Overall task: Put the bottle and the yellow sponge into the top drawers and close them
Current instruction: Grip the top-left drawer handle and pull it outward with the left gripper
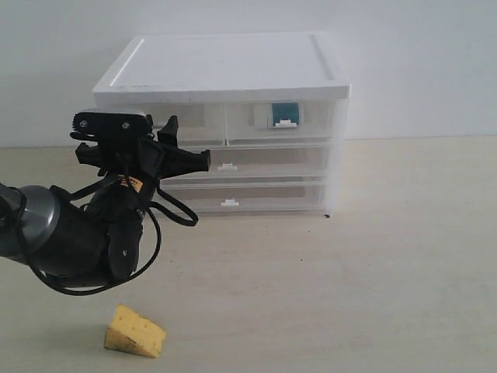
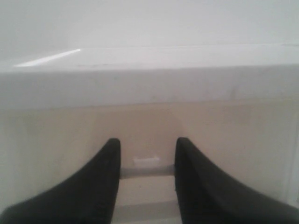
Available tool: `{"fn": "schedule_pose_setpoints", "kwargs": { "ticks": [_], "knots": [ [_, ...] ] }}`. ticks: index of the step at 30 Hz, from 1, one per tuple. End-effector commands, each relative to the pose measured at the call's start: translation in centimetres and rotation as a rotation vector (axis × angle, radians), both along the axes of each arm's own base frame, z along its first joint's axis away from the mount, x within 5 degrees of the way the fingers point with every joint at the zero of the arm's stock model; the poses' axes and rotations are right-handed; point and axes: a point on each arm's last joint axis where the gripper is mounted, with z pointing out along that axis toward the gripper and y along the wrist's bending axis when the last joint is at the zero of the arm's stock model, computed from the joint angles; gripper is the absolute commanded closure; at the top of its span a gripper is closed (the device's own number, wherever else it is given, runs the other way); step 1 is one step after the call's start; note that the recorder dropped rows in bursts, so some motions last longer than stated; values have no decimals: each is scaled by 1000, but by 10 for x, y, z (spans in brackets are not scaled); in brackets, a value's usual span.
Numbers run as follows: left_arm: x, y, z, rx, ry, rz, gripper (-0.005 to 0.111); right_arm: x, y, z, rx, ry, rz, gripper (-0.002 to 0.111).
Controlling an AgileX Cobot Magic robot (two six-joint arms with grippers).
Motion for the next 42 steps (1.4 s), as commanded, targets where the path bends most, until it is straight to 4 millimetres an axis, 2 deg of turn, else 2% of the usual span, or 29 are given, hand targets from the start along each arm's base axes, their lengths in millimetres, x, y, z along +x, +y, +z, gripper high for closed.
{"fn": "schedule_pose_setpoints", "kwargs": {
  "ticks": [1, 4, 10, 18, 27, 34, 36, 39, 40, 42],
  "knots": [
    [-12, -2, -1, -2, 12, 7, 102, 0, 0, -1, 1, -8, -2, 108],
    [-22, -5, -1, -1, 29, 4, 102, 0, 0, -1, 1, -8, -2, 108],
    [-42, -10, 12, 34, 20, -13, 102, 0, 0, -1, 1, -8, -2, 108],
    [-66, -6, 26, 17, 24, -17, 102, 0, 0, -1, 1, -8, -2, 108],
    [-90, -10, 16, 30, 84, -23, 102, 0, 0, -1, 1, -10, -2, 108],
    [-95, -10, 13, 18, 108, 16, 102, 0, 0, -1, 1, -10, -2, 108],
    [-95, -10, 13, 19, 109, 16, 93, 0, 0, -1, 1, -10, -2, 108],
    [-95, -9, 12, 23, 113, 16, 69, 0, 0, -1, 1, -10, -2, 108],
    [-96, -8, 11, 29, 116, 16, 53, 0, 0, -1, 1, -10, -2, 108],
    [-100, -4, 10, 32, 124, 22, 38, 0, 0, -1, 1, -10, -2, 108]
  ]
}}
